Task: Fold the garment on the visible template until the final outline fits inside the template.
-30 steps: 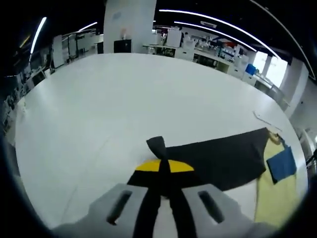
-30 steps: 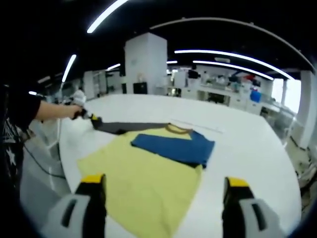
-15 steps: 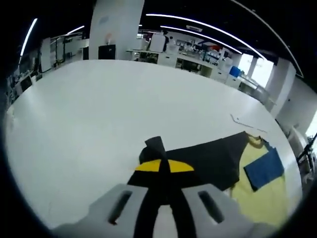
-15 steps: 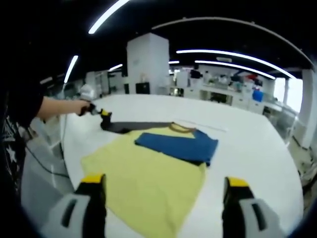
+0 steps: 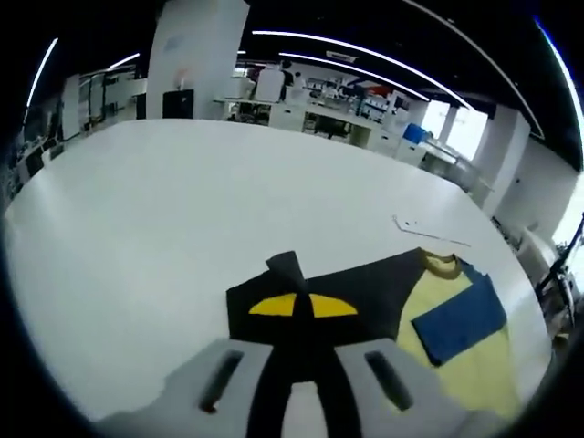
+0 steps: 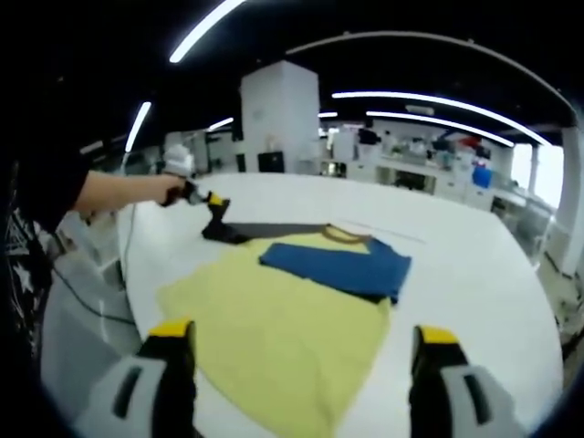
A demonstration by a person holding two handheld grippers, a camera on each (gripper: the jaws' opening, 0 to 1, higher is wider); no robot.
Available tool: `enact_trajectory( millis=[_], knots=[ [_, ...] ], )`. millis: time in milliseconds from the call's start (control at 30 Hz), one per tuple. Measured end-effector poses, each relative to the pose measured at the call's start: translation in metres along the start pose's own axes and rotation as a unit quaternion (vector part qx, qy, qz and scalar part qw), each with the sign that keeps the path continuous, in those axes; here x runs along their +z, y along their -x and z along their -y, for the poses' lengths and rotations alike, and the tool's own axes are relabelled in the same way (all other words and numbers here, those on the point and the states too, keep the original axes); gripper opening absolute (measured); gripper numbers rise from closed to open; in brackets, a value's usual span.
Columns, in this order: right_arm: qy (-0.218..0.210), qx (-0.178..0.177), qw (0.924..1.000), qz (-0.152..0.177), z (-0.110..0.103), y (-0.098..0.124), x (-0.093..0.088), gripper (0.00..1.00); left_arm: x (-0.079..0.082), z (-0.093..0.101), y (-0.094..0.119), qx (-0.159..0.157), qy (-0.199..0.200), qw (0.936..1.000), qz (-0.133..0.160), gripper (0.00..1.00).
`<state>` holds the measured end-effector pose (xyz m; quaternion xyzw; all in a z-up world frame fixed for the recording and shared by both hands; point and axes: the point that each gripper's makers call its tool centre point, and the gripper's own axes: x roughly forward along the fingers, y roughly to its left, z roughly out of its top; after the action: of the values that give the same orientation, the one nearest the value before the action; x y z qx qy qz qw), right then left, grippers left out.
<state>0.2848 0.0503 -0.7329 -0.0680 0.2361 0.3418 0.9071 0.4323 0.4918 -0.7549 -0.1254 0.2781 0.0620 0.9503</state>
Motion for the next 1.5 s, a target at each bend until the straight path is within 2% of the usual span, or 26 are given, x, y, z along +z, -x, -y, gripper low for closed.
enact_trajectory(
  millis=[133,267,333,500,767,867,1133,1167,1300,1500],
  knots=[
    [-0.001,-0.002,1.0,0.003,0.002,0.002,0.002,0.99,0.005,0.021,-0.001,-0.014,0.001,0.9999,0.006,0.0],
    [-0.003,-0.003,1.0,0.001,0.003,0.004,-0.001,0.99,0.008,0.052,0.001,-0.031,-0.007,0.9994,0.012,0.0],
    [-0.004,-0.003,1.0,0.0,0.003,0.005,-0.003,0.99,0.009,0.054,0.0,-0.04,-0.007,0.9991,0.015,0.0],
    [-0.008,-0.003,1.0,-0.003,0.001,0.008,-0.007,0.99,0.017,0.085,-0.001,-0.072,-0.006,0.9972,0.021,0.0],
    [-0.011,0.0,0.9999,-0.001,-0.005,0.009,-0.008,0.99,0.018,0.134,-0.004,-0.105,-0.006,0.9941,0.027,0.0],
    [-0.011,0.001,0.9999,-0.002,-0.006,0.01,-0.009,0.99,0.018,0.139,-0.006,-0.11,-0.004,0.9935,0.028,0.0],
    [-0.013,0.003,0.9999,-0.003,-0.01,0.011,-0.011,0.99,0.013,0.178,-0.007,-0.132,0.014,0.9906,0.032,0.0],
    [-0.013,0.004,0.9999,-0.004,-0.01,0.011,-0.011,0.99,0.015,0.175,-0.009,-0.135,0.017,0.9902,0.033,0.0],
    [-0.015,0.008,0.9998,-0.006,-0.012,0.01,-0.014,0.99,0.014,0.187,-0.01,-0.142,0.02,0.9891,0.035,0.0],
    [-0.017,0.01,0.9997,-0.011,-0.012,0.012,-0.019,0.99,0.009,0.211,-0.011,-0.155,0.027,0.9869,0.037,0.0]
  ],
)
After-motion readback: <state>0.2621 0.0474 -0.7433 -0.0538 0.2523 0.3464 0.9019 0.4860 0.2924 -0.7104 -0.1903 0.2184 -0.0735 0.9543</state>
